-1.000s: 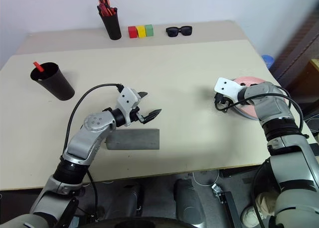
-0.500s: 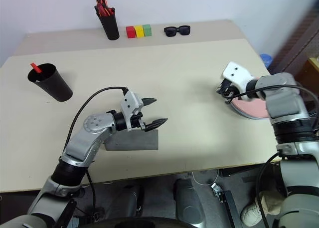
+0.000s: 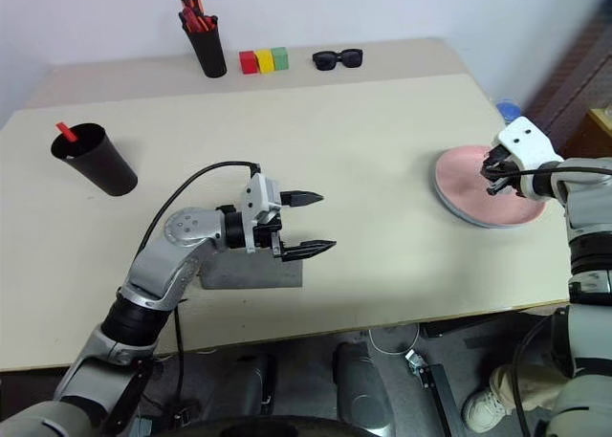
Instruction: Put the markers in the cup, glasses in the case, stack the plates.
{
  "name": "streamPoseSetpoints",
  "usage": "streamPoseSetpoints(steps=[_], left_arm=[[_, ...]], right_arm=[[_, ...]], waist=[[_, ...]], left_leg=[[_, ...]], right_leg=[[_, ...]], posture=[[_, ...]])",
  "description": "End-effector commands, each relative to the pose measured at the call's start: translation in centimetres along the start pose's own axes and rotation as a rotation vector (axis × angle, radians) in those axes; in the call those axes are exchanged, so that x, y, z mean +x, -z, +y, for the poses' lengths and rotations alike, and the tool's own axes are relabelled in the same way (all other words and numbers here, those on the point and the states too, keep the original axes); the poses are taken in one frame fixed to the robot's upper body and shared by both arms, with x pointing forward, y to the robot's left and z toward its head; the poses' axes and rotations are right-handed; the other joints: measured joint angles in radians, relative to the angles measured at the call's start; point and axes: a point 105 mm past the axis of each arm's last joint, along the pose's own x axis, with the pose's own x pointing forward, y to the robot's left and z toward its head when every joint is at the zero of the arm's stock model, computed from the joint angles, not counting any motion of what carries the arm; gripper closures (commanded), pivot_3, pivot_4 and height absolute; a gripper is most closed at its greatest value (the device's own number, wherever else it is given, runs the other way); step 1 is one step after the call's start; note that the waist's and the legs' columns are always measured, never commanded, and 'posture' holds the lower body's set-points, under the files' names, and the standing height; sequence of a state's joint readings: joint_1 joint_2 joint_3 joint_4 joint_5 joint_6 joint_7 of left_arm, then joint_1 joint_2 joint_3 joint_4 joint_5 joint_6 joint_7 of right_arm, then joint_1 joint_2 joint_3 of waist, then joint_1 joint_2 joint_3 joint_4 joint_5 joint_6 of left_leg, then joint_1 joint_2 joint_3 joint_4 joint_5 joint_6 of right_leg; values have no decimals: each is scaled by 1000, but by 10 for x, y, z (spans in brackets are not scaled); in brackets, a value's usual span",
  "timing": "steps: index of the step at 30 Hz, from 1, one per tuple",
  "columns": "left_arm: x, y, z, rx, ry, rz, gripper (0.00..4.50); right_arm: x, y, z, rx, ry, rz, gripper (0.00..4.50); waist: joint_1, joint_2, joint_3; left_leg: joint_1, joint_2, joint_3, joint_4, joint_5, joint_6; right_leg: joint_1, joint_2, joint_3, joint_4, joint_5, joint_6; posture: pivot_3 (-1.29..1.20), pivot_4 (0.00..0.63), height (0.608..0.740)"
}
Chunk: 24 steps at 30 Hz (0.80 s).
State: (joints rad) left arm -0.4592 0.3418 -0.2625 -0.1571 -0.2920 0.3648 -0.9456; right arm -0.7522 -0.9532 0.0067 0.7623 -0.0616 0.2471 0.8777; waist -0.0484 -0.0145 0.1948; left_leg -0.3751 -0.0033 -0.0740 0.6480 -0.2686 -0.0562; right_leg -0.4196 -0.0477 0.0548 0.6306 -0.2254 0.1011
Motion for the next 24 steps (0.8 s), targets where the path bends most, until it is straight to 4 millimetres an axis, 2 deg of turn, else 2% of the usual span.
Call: streamPoseSetpoints(steps=[1,5,6,7,10,13,15,17,19,21,24], left_arm=[[3,-8,-2,33,23,-25,0],[2,-7,-2,29,18,-23,0],[2,-7,-1,28,15,-22,0],[2,-6,-1,28,10,-20,0],[0,-5,4,29,-27,-20,0],[-4,-4,15,38,-102,-27,0],[-10,-4,28,54,-193,-35,0],[-21,-4,45,72,-321,-45,0],[-37,-3,64,112,-481,-57,0],[-49,-2,75,57,-564,-79,0],[-74,-1,88,75,-716,-101,0]], right_arm=[[-2,-12,-12,42,56,-72,2774],[-2,-15,-22,112,124,-117,697],[-3,-17,-25,131,141,-132,286],[-4,-21,-27,148,147,-151,64],[-9,-37,-29,230,138,-251,64],[-20,-71,-27,338,120,-478,64],[-29,-93,-17,399,85,-625,64],[-35,-111,3,435,52,-744,64],[-37,-125,34,412,-1,-812,64],[-36,-131,59,398,-31,-835,64],[-30,-141,100,364,-92,-864,64]], waist=[[-1,0,0],[4,0,0],[4,0,0],[5,0,0],[6,0,0],[1,0,0],[1,0,0],[4,0,0],[7,0,0],[8,0,0],[8,0,0]], left_leg=[[0,0,0,0,0,0],[0,0,0,0,0,0],[0,0,0,0,0,0],[-1,0,0,0,0,0],[-1,0,0,0,0,0],[0,0,0,0,0,0],[0,0,0,0,0,0],[0,1,-1,0,0,0],[0,1,-2,0,0,0],[0,1,-3,0,0,0],[-1,0,-2,1,0,0]], right_leg=[[0,0,0,0,0,0],[0,0,1,0,0,0],[0,0,1,0,0,0],[0,0,1,0,0,0],[0,0,1,0,0,0],[0,0,1,0,0,0],[0,1,1,0,0,0],[0,1,1,1,0,0],[0,1,0,1,0,0],[0,1,0,1,0,0],[0,0,0,1,0,1]], posture=[[0,150,740],[0,150,740],[0,150,740],[0,150,740],[0,150,740],[0,150,740],[0,150,740],[0,150,740],[0,150,740],[0,150,740],[0,150,740]])
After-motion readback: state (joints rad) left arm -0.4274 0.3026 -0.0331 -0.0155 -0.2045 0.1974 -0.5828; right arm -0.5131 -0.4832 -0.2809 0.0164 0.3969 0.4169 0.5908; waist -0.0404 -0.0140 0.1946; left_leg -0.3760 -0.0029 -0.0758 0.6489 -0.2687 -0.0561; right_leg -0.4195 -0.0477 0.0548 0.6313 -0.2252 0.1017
